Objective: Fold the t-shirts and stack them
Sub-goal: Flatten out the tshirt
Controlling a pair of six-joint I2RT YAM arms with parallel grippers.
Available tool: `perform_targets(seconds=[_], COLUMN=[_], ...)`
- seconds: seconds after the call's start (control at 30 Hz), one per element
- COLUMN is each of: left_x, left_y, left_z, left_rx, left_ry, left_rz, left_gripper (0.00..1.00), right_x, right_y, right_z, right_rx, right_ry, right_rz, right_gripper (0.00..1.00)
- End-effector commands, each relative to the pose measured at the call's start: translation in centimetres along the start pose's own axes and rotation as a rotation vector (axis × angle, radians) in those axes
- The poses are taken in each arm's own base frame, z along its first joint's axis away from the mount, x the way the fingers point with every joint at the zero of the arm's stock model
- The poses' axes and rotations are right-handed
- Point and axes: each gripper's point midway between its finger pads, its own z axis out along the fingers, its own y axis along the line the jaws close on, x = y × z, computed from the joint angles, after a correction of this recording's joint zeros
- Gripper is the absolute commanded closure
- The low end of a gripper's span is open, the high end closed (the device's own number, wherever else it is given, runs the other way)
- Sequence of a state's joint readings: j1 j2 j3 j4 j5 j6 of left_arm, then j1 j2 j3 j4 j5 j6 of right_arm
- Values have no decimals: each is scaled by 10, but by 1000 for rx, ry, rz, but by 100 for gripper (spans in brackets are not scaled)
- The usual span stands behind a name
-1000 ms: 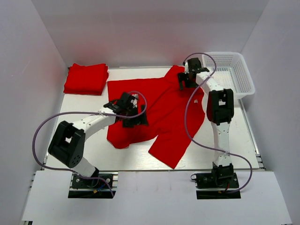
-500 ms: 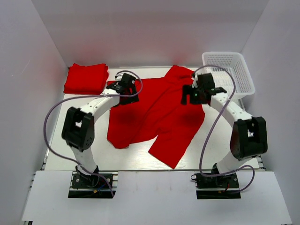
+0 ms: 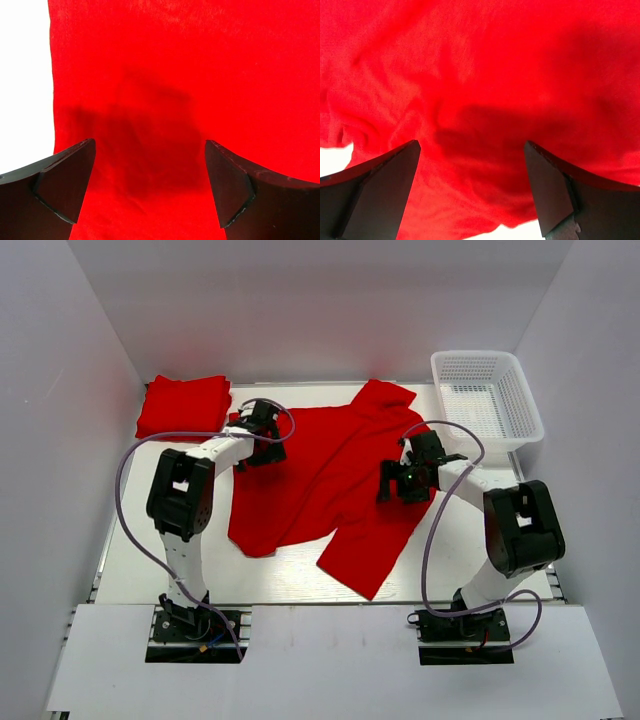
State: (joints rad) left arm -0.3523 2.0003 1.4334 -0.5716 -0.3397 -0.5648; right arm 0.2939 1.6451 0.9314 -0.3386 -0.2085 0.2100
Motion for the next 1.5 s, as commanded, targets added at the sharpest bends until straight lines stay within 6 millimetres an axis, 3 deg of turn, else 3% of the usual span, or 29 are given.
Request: perform_targets(seconds=[0.0,0.13,0.23,0.3,0.43,0.47,0.53,0.7,0.83,0.87,1.0,1.07,1.13,1.17,1.27,1.37,1.4,1.47], left_x=[-10,0,-1,-8,-24,-35,-37,-52,-66,-77,-86,-83,-66,-65,-31,2,22,34], left_y=[4,7,-2,-13,-29,-37,-42,-61,-64,-55,-35,-18,-4,2,8,-3,-4,-14], left_z=[6,27,40,42,53,52,57,37,5,-16,-47,-68,-73,-87,-89,-93,-89,-94], left_rx=[-2,2,35,76,144,172,180,291,333,310,262,231,201,208,232,351,384,453], left_ry=[-20,22,12,0,-22,-40,-33,-62,-123,-157,-202,-217,-196,-206,-152,-92,-41,-25], left_rz=[-13,-3,13,31,77,103,115,147,155,156,132,92,59,42,52,62,59,58], left_gripper=[0,0,0,0,0,0,0,0,0,0,0,0,0,0,0,0,0,0], right_x=[-7,-8,3,11,2,-2,-10,-40,-56,-62,-64,-62,-52,-54,-46,-44,-44,-44], right_y=[-8,-43,-76,-87,-123,-127,-136,-139,-124,-113,-108,-103,-101,-98,-95,-87,-85,-83], right_z=[7,3,0,2,-9,-12,-16,-27,-37,-48,-64,-75,-73,-77,-75,-70,-69,-67], right_rx=[22,187,317,355,460,472,474,453,383,356,366,362,359,356,348,302,293,285], right_ry=[-10,-14,27,63,55,46,35,-21,-44,-78,-123,-152,-139,-155,-142,-148,-154,-157], right_rz=[35,60,125,154,238,246,264,245,171,153,143,148,146,146,163,164,167,166], right_gripper=[10,10,10,10,10,10,10,10,10,10,10,10,10,10,10,10,10,10])
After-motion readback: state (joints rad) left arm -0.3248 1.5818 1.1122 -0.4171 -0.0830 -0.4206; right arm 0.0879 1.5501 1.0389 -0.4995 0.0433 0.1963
